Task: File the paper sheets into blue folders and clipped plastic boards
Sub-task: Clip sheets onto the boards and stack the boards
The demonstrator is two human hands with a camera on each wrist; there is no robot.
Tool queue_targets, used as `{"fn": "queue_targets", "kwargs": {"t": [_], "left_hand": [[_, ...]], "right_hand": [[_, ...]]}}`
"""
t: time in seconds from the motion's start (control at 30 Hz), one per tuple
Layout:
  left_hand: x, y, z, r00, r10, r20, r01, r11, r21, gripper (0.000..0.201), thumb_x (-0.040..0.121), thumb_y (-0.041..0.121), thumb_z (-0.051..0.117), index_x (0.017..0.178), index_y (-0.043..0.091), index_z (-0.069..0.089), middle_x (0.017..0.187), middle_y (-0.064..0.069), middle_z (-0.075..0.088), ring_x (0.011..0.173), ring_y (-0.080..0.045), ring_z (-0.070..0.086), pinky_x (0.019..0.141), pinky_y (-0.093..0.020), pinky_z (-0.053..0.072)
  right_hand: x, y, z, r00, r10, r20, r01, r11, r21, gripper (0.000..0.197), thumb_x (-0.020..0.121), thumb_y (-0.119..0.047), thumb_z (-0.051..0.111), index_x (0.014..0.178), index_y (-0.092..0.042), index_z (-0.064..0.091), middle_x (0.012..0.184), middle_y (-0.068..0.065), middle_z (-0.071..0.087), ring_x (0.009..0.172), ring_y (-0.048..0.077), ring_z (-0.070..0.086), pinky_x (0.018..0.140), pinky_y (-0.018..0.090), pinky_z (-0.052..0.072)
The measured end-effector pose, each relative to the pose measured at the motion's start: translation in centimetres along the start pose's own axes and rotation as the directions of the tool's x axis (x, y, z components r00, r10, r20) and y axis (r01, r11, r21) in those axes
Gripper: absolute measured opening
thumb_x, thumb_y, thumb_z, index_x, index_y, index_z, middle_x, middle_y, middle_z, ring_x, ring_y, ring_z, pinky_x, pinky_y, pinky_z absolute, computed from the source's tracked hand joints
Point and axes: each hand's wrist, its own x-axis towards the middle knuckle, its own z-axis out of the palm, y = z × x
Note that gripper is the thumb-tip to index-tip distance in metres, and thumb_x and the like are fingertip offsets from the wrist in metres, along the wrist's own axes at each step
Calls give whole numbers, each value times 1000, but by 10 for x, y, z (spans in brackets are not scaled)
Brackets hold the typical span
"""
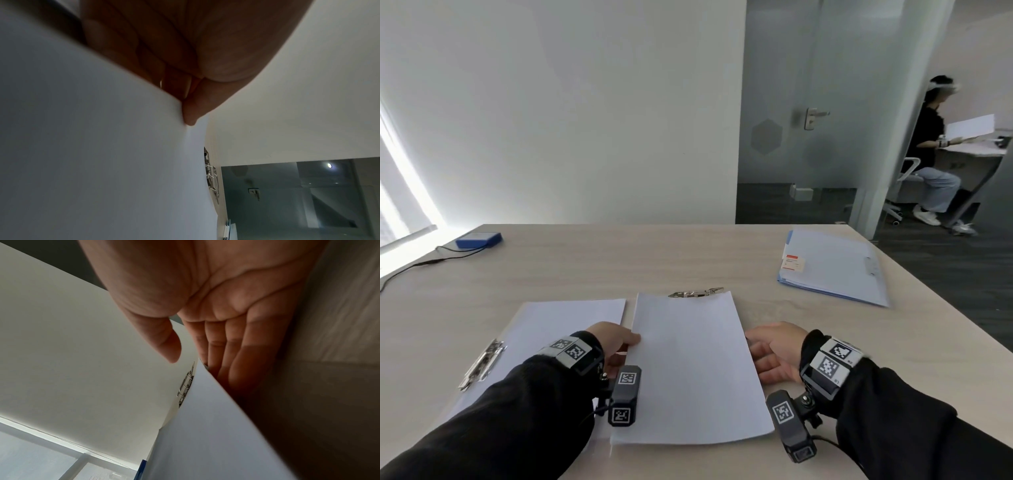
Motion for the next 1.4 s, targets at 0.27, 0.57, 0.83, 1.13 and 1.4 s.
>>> {"fn": "queue_targets", "kwargs": {"t": [0.27,0.57,0.83,1.13,1.4], "left_hand": [[-7,12,1,993,112,-26,-112,994,19,20,88,16,62,101,2,64,95,-17,75,67,-33,70,67,-50,59],[-12,8,1,982,189,-27,-190,980,-58,11,90,8,55,93,16,61,92,-8,66,75,-19,65,66,-35,55],[-12,-4,-5,970,239,-45,-241,969,-58,18,82,16,61,100,16,62,105,-13,67,103,-28,65,89,-56,55],[-9,-14,-2,952,295,-78,-294,956,24,22,75,20,60,95,14,66,91,-14,72,72,-27,65,80,-45,58],[-7,-14,-7,954,295,-51,-293,955,39,18,82,23,60,98,19,65,93,-6,69,67,-21,61,67,-31,54]], "right_hand": [[5,-5,-5,996,-46,-78,46,999,-12,19,88,-24,60,102,-11,60,71,10,75,59,24,69,61,33,55],[8,-17,3,992,-39,-120,50,995,86,9,90,-23,57,99,-22,57,89,12,74,79,30,69,91,50,51],[19,-26,8,976,-87,-202,98,994,42,24,91,-24,57,114,-19,59,115,7,63,94,22,61,76,38,52],[66,-44,38,984,-32,-174,98,918,384,34,95,-24,54,126,-11,52,130,13,57,106,28,61,91,45,52],[104,-69,52,971,0,-237,120,865,487,39,97,-23,44,135,-13,48,146,13,45,127,29,49,98,46,44]]}}
